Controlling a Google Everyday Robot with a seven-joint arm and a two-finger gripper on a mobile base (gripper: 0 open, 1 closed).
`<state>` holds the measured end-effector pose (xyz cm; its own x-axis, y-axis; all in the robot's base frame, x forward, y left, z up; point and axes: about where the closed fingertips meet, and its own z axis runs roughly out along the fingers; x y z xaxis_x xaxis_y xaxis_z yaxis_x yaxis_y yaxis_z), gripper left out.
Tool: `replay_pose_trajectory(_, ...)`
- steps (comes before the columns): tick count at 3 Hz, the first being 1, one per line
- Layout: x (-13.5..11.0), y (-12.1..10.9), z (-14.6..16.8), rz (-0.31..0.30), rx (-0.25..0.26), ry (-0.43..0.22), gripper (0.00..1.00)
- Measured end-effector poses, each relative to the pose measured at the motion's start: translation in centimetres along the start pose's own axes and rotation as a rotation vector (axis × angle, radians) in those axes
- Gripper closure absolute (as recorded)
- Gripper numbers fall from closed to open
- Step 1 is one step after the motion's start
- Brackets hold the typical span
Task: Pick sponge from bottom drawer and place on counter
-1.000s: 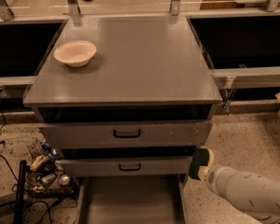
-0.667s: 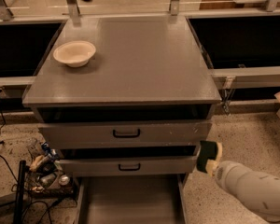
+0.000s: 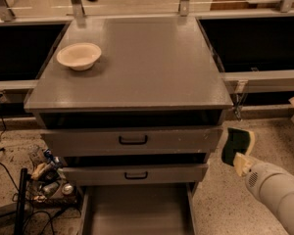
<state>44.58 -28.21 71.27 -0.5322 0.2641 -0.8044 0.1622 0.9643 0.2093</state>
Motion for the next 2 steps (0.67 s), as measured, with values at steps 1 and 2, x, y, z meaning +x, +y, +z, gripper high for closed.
replay_pose_trajectory(1, 0.2, -0.1, 0.1, 0.004, 0.003, 0.003, 1.00)
replay_pose_trajectory(2, -3.1, -0.2, -0.4, 0.007, 0.009, -0.065, 1.00)
